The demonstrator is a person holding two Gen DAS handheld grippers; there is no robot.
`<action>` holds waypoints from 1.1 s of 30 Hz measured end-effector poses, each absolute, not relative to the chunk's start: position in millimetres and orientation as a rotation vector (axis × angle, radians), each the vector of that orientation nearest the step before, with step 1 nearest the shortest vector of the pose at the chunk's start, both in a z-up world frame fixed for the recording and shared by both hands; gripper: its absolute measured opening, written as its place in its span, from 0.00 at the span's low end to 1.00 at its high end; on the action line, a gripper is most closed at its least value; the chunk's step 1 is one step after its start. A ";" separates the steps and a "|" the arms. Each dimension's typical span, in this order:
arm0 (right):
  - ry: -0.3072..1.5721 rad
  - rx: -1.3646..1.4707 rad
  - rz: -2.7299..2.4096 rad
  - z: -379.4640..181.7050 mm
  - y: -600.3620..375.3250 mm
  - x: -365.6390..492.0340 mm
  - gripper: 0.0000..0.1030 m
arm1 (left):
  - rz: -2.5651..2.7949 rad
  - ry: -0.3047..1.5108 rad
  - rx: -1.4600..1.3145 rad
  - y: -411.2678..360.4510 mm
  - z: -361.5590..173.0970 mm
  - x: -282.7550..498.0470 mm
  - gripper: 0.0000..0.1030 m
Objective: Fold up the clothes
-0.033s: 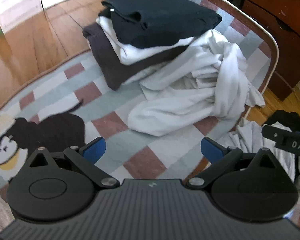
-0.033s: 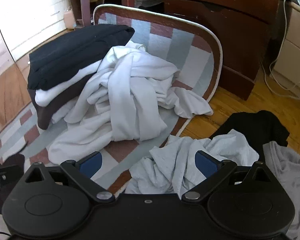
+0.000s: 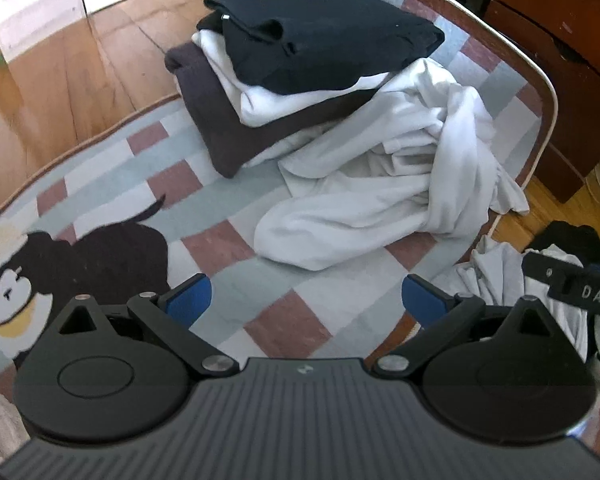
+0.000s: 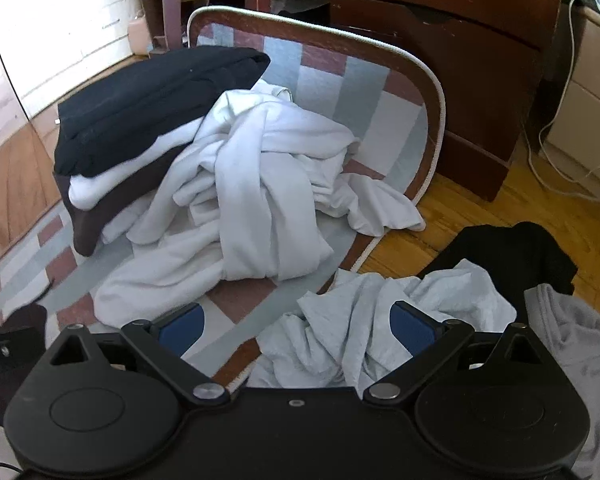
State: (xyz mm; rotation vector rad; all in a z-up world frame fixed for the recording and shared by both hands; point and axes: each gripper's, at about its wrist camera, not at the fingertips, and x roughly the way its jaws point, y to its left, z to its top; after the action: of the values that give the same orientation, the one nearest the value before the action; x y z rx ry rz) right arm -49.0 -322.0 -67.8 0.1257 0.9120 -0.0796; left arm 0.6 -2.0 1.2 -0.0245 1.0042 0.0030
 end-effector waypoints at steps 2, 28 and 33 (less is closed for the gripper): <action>0.912 0.129 -0.087 -67.3 -323.1 -50.0 0.98 | 0.022 0.983 0.005 -3.9 2.9 2.3 1.00; 0.903 -0.069 -0.132 -82.5 -314.5 -49.0 0.98 | -0.095 0.941 -0.019 -9.1 -4.9 -3.9 1.00; 0.908 -0.064 -0.136 -83.8 -315.9 -48.8 0.98 | -0.091 0.939 -0.016 -11.6 -5.7 -3.8 1.00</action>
State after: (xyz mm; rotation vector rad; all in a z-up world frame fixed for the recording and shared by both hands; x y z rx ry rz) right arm -48.8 -315.9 -83.8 -0.0637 0.9079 -0.1357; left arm -3.8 -11.6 -5.7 -0.0162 0.9385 -0.0912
